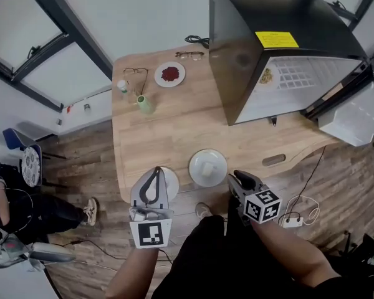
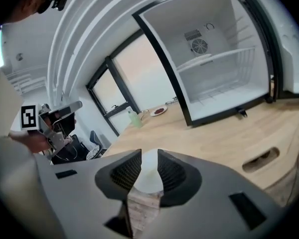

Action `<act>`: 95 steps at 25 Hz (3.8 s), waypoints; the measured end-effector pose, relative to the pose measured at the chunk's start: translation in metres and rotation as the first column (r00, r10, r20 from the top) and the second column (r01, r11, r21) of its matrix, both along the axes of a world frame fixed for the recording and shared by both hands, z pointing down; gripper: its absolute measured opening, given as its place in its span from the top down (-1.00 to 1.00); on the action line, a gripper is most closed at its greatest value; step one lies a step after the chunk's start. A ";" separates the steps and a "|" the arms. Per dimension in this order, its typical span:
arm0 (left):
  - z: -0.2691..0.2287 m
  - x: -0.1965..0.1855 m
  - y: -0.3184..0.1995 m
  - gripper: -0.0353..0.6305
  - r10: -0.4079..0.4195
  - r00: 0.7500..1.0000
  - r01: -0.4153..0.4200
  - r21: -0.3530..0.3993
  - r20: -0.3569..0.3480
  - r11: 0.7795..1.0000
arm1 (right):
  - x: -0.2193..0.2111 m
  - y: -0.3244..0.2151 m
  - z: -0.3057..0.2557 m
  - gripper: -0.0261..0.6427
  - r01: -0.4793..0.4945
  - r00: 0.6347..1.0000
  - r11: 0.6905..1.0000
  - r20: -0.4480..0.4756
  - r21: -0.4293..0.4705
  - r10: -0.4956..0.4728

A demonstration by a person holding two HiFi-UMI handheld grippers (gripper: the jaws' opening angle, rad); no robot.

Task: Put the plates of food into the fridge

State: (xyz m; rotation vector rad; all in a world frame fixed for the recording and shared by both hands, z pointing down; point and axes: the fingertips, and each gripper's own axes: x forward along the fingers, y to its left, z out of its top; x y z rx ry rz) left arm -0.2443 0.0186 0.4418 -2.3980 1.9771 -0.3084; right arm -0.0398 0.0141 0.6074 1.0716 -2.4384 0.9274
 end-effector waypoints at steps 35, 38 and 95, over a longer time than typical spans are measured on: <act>0.048 -0.030 0.057 0.88 -0.049 0.999 0.052 -0.172 0.019 0.984 | -0.022 0.018 0.138 0.50 -0.278 0.795 0.686 0.240 -0.672 0.557; 0.046 -0.036 0.063 0.88 -0.055 0.998 0.059 -0.168 0.029 0.984 | -0.022 0.020 0.142 0.56 -0.287 0.788 0.672 0.230 -0.683 0.571; -0.034 0.091 -0.060 0.88 0.142 0.988 -0.141 0.021 -0.060 0.990 | 0.162 -0.068 -0.053 0.83 -0.431 0.573 0.755 0.496 -0.495 0.653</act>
